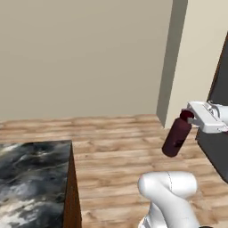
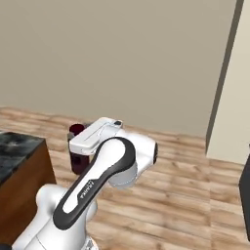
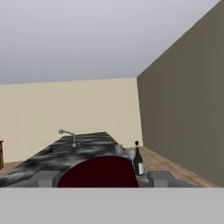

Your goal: There is a wine glass and glass cup on the dining counter. Place the wine bottle next to the wine glass and the juice bottle next to the glass cup.

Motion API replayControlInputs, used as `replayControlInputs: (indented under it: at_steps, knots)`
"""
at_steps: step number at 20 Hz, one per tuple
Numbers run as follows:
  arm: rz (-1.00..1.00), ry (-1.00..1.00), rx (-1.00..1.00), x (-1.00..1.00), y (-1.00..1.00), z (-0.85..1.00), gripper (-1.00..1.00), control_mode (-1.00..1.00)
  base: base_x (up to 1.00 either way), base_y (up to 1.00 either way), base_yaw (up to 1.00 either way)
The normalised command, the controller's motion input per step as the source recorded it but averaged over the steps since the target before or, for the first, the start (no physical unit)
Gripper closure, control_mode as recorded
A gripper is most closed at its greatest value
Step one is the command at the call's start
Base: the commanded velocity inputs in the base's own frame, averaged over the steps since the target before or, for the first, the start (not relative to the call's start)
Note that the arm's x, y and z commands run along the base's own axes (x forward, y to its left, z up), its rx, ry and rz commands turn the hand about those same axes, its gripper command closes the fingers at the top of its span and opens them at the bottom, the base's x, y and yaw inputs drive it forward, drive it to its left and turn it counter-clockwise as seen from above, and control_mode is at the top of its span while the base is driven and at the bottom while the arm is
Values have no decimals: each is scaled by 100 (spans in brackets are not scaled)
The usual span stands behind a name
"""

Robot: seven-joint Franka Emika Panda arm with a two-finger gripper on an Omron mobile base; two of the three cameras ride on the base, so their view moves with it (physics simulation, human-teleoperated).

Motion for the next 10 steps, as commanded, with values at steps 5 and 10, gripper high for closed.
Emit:
replayControlInputs:
  at_steps: [5, 10]
  knots:
    - [0, 0, 0, 0, 0, 0, 100, 100, 100, -64, 35]
    - [0, 0, 0, 0, 0, 0, 100, 100, 100, -44, 50]
